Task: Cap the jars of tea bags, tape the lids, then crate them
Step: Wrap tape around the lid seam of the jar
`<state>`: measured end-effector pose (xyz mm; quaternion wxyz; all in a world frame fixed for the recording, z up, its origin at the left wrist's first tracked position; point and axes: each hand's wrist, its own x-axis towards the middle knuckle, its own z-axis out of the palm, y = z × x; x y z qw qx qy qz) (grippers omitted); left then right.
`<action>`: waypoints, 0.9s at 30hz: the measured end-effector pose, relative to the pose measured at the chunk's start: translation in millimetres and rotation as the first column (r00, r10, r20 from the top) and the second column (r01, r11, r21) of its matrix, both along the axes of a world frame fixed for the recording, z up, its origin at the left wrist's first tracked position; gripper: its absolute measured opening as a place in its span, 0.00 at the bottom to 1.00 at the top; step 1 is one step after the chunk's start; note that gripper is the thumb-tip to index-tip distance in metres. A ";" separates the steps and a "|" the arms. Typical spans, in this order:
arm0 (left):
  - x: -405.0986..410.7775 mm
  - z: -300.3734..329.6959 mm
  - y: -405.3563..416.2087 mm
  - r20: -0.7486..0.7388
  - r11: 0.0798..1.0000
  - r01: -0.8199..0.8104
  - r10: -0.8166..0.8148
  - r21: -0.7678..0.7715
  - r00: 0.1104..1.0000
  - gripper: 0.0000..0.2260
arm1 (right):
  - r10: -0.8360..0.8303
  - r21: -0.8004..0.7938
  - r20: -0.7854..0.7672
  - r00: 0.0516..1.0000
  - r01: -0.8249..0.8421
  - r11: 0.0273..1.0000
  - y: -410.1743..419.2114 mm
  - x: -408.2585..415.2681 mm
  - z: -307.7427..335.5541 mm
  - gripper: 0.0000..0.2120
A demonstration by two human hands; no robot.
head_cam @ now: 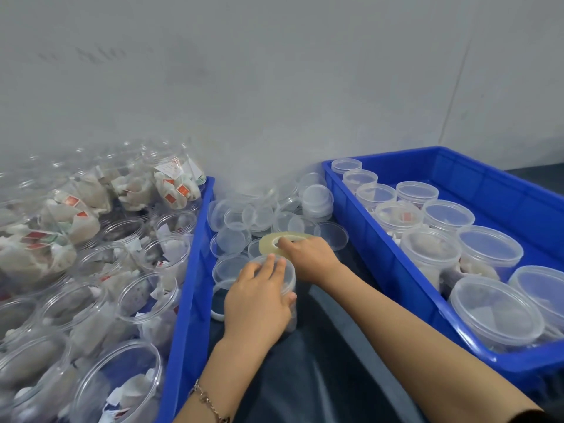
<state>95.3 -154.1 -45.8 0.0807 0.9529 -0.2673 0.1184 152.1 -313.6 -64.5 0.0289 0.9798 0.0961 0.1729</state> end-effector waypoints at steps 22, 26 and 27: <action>-12.3 5.1 14.7 -0.006 0.983 0.100 -0.102 -0.155 0.995 0.26 | -0.027 -0.034 0.190 0.982 0.034 0.999 -32.0 -30.4 12.4 0.09; -14.9 3.5 16.3 -0.072 0.979 0.079 -0.094 -0.189 0.993 0.28 | -0.058 -0.007 0.208 0.976 0.061 0.998 -22.5 -19.4 11.2 0.13; -13.6 3.2 17.6 -0.085 0.976 0.085 -0.103 -0.200 0.991 0.29 | -0.057 -0.003 0.172 0.983 0.058 0.998 -18.3 -14.0 11.6 0.12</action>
